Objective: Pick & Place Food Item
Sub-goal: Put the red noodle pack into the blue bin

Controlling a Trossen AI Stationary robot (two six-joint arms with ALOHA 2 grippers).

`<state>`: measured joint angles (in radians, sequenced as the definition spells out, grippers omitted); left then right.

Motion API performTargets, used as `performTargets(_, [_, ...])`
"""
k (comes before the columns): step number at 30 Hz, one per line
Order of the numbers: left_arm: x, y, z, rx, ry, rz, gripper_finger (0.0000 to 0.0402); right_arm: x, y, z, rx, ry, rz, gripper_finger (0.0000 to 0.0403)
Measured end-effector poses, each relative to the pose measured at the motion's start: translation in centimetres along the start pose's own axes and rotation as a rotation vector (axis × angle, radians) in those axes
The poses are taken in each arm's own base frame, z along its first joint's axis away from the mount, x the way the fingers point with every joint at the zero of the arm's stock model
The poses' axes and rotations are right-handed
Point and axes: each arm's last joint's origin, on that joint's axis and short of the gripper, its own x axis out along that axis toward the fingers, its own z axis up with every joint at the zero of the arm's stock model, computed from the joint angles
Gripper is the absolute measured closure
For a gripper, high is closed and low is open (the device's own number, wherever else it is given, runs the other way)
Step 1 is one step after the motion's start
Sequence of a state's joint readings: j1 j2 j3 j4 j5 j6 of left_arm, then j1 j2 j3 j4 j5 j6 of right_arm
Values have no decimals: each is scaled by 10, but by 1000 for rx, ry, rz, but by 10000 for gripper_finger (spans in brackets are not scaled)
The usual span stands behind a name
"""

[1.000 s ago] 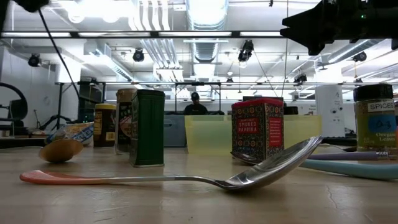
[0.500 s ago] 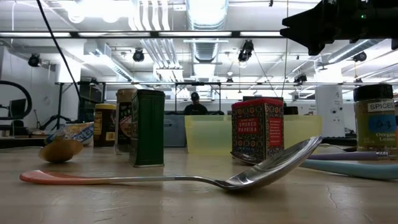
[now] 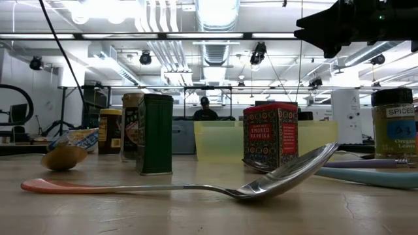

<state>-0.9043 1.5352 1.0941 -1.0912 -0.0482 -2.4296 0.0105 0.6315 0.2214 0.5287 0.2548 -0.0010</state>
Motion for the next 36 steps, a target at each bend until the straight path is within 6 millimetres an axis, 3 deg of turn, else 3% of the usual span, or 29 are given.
performTargets(6, [20,3,2,24,28,-6,83,0,0,0,0,0,0,199])
performTargets(20, [57,12,5,50,129,-21,99,0,0,0,0,0,0,199])
performTargets(25, [60,13,5,51,160,4,153,0,0,0,0,0,0,199])
performTargets(36, [60,13,5,44,156,7,342,0,0,0,0,0,0,199])
